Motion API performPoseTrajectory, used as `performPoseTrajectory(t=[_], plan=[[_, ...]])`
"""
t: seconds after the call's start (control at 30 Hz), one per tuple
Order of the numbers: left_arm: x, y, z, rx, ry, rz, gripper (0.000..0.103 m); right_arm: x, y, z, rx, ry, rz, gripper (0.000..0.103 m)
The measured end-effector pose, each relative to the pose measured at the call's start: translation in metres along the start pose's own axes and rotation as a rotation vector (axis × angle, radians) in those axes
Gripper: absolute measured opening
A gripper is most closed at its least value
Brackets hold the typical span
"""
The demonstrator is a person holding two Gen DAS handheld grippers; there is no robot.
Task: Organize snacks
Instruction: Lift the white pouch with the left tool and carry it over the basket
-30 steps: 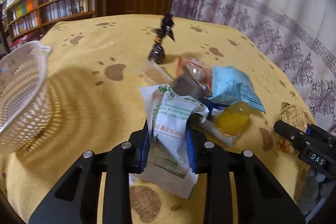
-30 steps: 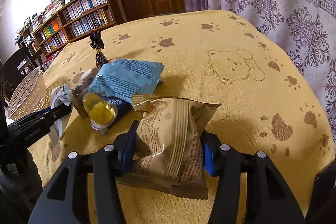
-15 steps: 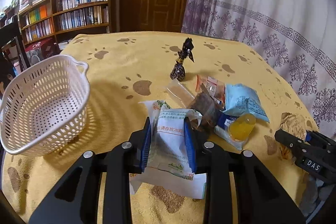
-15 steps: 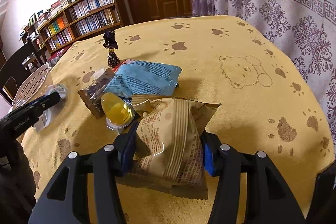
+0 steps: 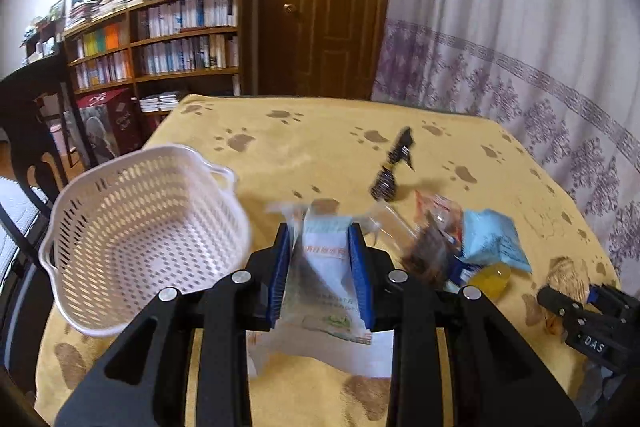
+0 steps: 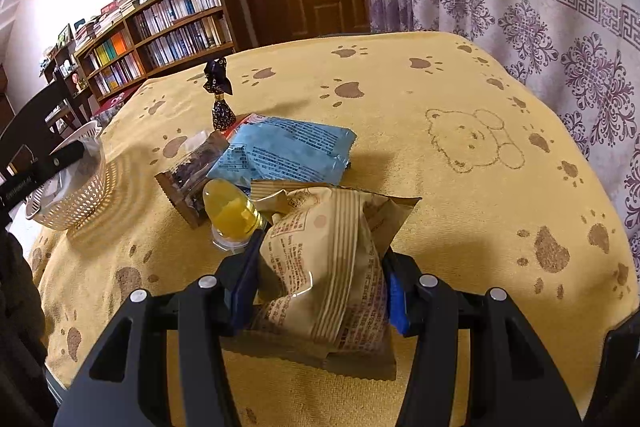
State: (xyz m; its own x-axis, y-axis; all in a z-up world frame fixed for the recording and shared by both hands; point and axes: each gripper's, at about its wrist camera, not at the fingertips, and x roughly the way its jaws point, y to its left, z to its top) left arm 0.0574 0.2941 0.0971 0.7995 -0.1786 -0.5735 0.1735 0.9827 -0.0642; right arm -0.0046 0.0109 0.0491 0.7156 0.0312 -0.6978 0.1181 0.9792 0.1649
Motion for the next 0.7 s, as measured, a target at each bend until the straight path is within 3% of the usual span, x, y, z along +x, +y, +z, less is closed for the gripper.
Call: performPoseTrajectory(t=[0.2, 0.37, 0.4, 0.47, 0.53, 0.7], plan=[[-0.01, 0.028, 0.012, -0.032, -0.045, 0.057, 0.029, 0.002, 0.005, 0.001, -0.008, 0.004, 0.004, 0.053], [-0.017, 0.05, 0.014, -0.087, -0.038, 0.057, 0.032, 0.003, 0.009, 0.001, -0.009, 0.003, 0.009, 0.053], [-0.019, 0.053, 0.011, -0.096, -0.031, 0.054, 0.036, 0.004, 0.009, 0.0, -0.007, 0.003, 0.011, 0.053], [-0.021, 0.059, 0.003, -0.111, -0.011, 0.067, 0.066, 0.005, 0.009, 0.001, 0.0, 0.006, 0.016, 0.053], [-0.024, 0.067, -0.009, -0.118, 0.009, 0.079, 0.075, 0.008, 0.009, 0.0, 0.006, 0.012, 0.023, 0.053], [-0.018, 0.07, -0.036, -0.12, 0.075, 0.089, 0.084, 0.012, 0.01, -0.002, 0.014, 0.02, 0.033, 0.053]])
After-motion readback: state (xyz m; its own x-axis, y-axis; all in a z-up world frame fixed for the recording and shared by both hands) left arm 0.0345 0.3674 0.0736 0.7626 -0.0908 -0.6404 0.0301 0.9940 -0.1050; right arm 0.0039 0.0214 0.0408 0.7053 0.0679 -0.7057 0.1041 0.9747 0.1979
